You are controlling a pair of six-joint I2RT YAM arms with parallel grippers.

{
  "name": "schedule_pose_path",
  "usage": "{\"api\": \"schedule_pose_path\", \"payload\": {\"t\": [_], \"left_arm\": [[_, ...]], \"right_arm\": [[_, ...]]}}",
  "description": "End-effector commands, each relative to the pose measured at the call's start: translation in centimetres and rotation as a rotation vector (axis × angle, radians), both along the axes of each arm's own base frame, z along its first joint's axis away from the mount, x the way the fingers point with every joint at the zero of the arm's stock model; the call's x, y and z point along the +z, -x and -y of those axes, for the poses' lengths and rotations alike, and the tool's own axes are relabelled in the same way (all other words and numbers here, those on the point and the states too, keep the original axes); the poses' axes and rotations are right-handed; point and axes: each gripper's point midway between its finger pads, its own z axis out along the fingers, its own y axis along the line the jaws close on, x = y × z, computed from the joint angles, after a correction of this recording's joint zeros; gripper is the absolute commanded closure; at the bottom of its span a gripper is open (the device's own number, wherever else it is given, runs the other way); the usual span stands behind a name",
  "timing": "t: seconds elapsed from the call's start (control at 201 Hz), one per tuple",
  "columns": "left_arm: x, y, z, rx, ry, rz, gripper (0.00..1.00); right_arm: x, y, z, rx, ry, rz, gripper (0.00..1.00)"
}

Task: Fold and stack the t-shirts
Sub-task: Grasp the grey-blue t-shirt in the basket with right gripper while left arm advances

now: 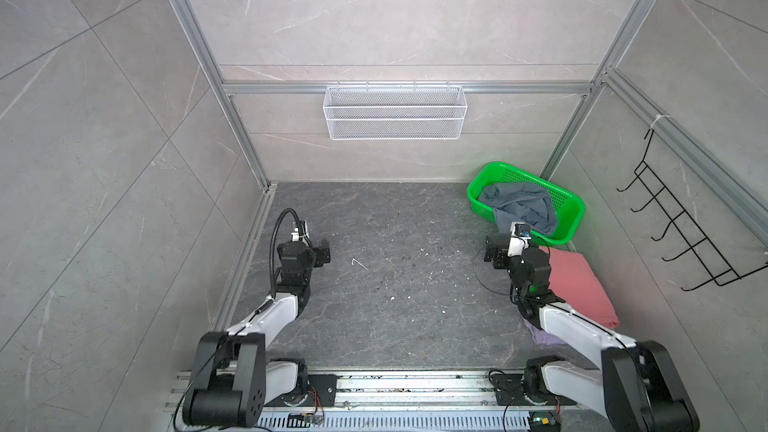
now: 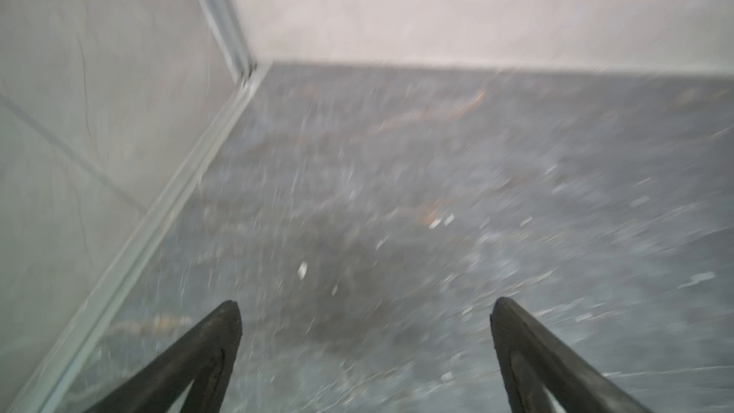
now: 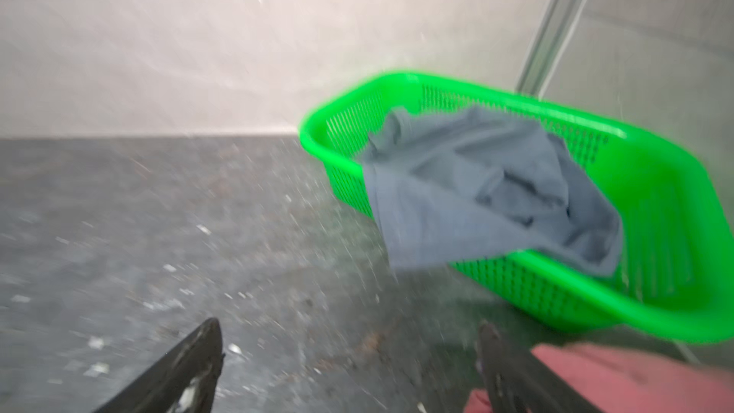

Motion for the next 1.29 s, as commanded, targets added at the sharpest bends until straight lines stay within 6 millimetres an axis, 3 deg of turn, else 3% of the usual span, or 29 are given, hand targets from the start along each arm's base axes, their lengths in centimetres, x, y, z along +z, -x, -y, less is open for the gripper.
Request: {"api": "schedule_pose_path", "payload": {"t": [0.0, 0.109, 0.189, 0.393, 0.592, 0.786, 0.916, 1.03, 1.175, 1.289], "left_arm": [[1.2, 2.1, 3.1, -0.071, 0.200, -0.079, 0.00], [3.1, 4.5, 7.1, -0.180, 0.384, -0.118, 0.00], [4.1, 6.4, 10.4, -0.282, 0.544, -0.152, 0.00], [2.9, 11.4, 16.5, -0.383, 0.792, -0.314, 0.00], [1.8, 14.9, 19.4, -0.385, 0.844, -0.378, 0.00], [2.6, 15.5, 20.0, -0.381, 0.797, -0.350, 0.00], [1.6, 15.4, 19.2, -0.324, 0.851, -0.342, 0.00], [2.9, 14.8, 18.4, -0.337, 0.817, -0.272, 0.00], [4.7, 13.6, 17.7, -0.352, 0.681, -0.208, 0.00], [6.0, 12.1, 18.9, -0.414, 0.543, -0.213, 0.00]], "right_arm": [[0.8, 1.9, -3.3, 0.132, -0.197, -0.162, 0.00], [2.1, 4.0, -6.7, 0.245, -0.353, -0.277, 0.00], [2.8, 6.1, -10.2, 0.371, -0.438, -0.328, 0.00], [1.0, 11.4, -17.2, 0.510, -0.558, -0.461, 0.00], [-2.4, 14.7, -20.8, 0.455, -0.650, -0.514, 0.00], [-3.5, 16.7, -24.2, 0.420, -0.683, -0.491, 0.00], [-5.0, 16.0, -23.0, 0.266, -0.704, -0.511, 0.00], [-6.1, 15.3, -20.9, 0.124, -0.683, -0.531, 0.00], [-1.8, 10.6, -17.8, 0.101, -0.524, -0.334, 0.01], [2.0, 5.8, -14.0, 0.004, -0.297, -0.282, 0.00]]}}
